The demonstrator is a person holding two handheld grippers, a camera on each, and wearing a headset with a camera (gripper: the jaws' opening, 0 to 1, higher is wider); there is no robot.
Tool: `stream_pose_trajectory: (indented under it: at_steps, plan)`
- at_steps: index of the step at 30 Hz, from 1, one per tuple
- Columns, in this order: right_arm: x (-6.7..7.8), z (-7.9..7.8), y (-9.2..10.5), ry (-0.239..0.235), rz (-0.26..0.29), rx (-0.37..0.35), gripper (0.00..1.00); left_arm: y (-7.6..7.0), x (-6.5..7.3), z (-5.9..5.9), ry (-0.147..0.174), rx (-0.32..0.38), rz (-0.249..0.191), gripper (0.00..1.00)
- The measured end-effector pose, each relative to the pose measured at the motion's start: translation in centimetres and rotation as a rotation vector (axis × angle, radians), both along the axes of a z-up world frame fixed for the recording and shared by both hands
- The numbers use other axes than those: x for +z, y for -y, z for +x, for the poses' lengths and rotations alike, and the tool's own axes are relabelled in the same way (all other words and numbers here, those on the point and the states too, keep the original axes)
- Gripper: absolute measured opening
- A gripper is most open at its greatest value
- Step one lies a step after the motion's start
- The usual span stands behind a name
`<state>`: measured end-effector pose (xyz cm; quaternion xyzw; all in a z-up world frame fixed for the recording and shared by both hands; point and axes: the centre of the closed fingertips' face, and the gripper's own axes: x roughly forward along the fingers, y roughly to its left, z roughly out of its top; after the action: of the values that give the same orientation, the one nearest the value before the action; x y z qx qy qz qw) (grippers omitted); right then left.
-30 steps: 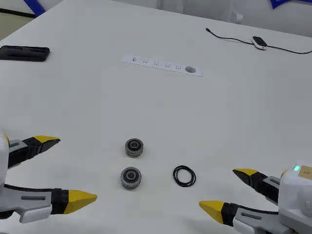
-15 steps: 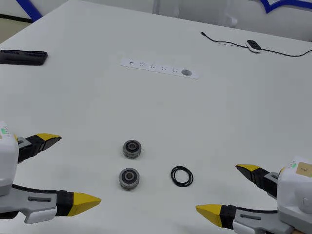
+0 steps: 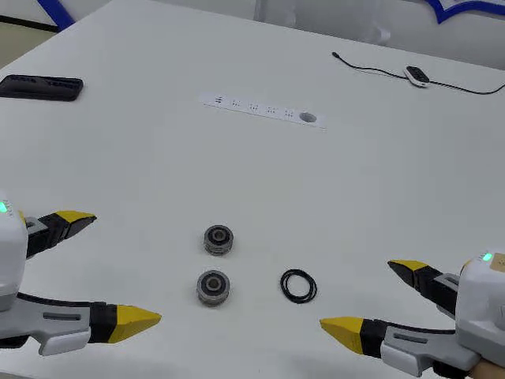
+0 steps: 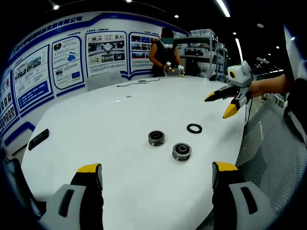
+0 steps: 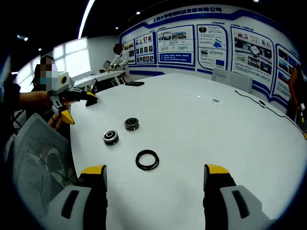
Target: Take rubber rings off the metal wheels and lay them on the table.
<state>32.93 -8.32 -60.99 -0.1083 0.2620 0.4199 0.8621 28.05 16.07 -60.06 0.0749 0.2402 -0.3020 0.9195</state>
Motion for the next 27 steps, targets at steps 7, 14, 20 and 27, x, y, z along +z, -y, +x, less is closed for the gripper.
stream_pose_trajectory:
  at_steps: [7, 14, 20, 27]
  plan:
    - [-0.1, 0.1, 0.1, -0.002, 0.005, -0.005, 0.84, 0.0, -0.1, 0.5, -0.002, -0.001, -0.003, 0.96]
    - [-0.2, 0.1, 0.7, -0.014, 0.016, -0.030, 0.84, 0.2, 0.2, 1.2, 0.007, 0.005, -0.015, 0.95]
    - [-0.3, 0.0, 0.8, -0.013, 0.013, -0.031, 0.84, 0.6, 0.2, 1.3, 0.007, -0.002, -0.016, 0.95]
    - [-0.4, 0.1, 0.7, -0.006, -0.003, -0.021, 0.84, 0.3, 0.2, 1.1, 0.005, 0.001, -0.018, 0.95]
